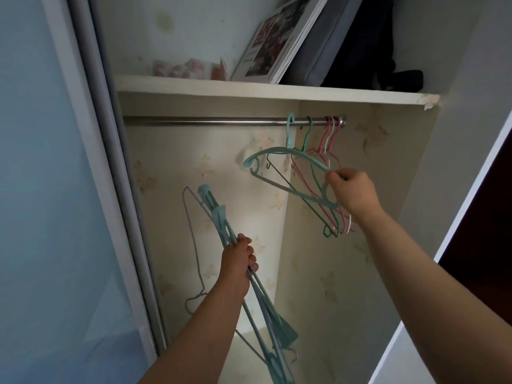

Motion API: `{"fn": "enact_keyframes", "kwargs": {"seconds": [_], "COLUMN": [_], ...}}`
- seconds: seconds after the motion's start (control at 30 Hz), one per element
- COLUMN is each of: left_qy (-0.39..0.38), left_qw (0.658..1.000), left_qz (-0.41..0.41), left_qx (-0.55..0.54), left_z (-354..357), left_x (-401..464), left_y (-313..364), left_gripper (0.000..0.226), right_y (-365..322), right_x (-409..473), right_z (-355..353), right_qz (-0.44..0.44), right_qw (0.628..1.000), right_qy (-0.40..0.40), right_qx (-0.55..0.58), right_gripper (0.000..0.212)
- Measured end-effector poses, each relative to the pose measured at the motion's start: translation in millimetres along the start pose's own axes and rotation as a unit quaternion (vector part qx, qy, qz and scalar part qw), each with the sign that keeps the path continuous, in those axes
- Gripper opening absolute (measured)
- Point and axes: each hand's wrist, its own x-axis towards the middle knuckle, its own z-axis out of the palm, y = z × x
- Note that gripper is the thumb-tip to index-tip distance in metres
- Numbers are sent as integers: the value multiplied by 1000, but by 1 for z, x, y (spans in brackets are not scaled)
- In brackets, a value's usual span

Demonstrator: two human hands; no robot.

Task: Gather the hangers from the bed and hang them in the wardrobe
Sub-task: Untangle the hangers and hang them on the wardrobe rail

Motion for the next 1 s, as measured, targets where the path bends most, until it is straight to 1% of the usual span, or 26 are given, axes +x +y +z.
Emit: {"fn": "enact_keyframes", "kwargs": {"seconds": [0.1, 0.2, 0.37, 0.47, 0.53, 0.6, 0.7, 0.77, 0.83, 0.87, 0.9, 0.93, 0.97, 1.0], "left_qy": [-1, -1, 0, -10, -19, -25, -31, -41, -47, -48, -51, -56, -65, -78], "left_qw": [1000, 1000, 1000, 1000, 1000, 1000, 999, 999, 998, 997, 996, 995, 994, 992], "left_qz": [0, -1, 2, 3, 1, -4, -15, -27, -33, -34, -36, -40, -45, -50], "left_qx": [-5, -8, 5, 18, 22, 14, -5, -22, -41, -48, -56, -66, -78, -91], "left_z": [0, 1, 2, 1, 1, 2, 1, 1, 1, 1, 2, 3, 4, 5], "left_x": [0, -1, -4, -7, -10, -13, -15, -16, -18, -19, -21, -22, -22, -23], "left_y": [2, 4, 5, 7, 8, 10, 13, 15, 16, 16, 16, 15, 14, 14], "left_gripper": [25, 25, 28, 28, 28, 24, 19, 18, 13, 10, 9, 10, 11, 12], "right_y": [-10, -13, -2, 12, 17, 21, 28, 32, 35, 36, 37, 38, 39, 39], "right_x": [18, 34, 45, 39, 36, 33, 31, 30, 22, 11, -5, -25, -48, -73], "right_z": [-5, -9, -11, -11, -6, 4, 15, 18, 22, 25, 29, 34, 40, 46], "right_qz": [-13, -4, 65, 97, 79, 54, 64, 79, 85, 68, 20, -57, -133, -172], "right_qw": [1000, 1000, 993, 986, 992, 998, 997, 996, 995, 991, 983, 975, 973, 979], "right_qy": [-12, -16, -52, -56, -32, -4, 29, 30, 53, 89, 134, 159, 129, 38], "right_qx": [0, 8, 84, 121, 97, 45, 30, 29, -20, -75, -121, -146, -139, -104], "right_gripper": [23, 28, 34, 32, 31, 32, 36, 36, 36, 41, 47, 48, 44, 38]}}
